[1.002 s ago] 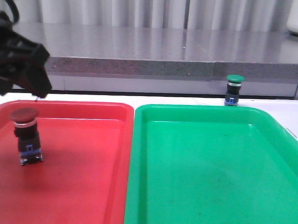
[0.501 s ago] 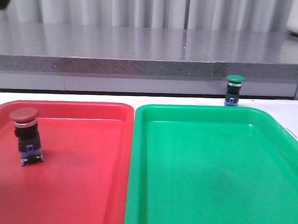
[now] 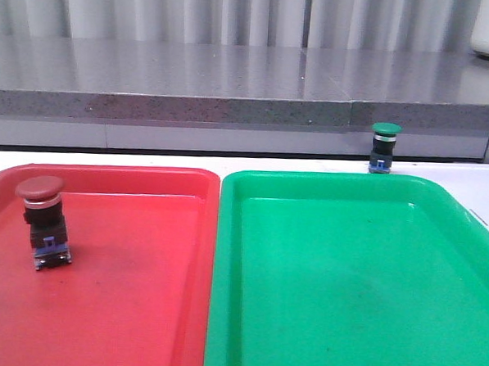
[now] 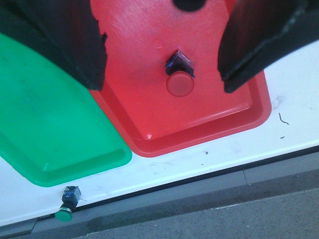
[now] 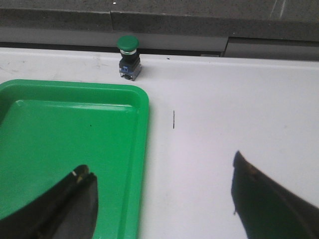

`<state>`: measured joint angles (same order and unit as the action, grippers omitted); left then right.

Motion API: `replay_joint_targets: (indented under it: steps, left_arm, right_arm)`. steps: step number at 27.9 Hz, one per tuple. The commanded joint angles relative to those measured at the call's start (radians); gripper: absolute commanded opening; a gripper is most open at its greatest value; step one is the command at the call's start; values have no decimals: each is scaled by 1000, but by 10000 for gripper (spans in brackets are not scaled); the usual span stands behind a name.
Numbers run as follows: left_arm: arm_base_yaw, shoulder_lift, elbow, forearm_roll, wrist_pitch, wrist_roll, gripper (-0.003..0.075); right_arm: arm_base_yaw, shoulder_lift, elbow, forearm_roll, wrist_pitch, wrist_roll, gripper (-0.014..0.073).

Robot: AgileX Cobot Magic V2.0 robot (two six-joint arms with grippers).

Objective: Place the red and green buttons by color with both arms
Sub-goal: 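Raise the left gripper away from the red tray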

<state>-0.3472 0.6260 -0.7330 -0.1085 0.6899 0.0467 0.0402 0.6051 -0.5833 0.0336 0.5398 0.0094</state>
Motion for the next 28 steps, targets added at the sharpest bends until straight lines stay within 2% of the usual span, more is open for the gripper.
replay_joint_targets:
  steps: [1, 6, 17, 28]
  left_arm:
    - [-9, -76, 26, -13, -52, -11, 456]
    - [-9, -136, 65, -13, -58, -11, 456]
    - [-9, -138, 69, -13, -58, -11, 438]
    - [-9, -138, 69, -13, -58, -11, 438]
  right_arm:
    - [-5, 6, -35, -7, -68, -9, 574]
    - [-5, 6, -35, -7, -68, -9, 574]
    - [-5, 6, -35, -7, -72, -9, 574]
    - [-4, 66, -29, 29, -224, -16, 574]
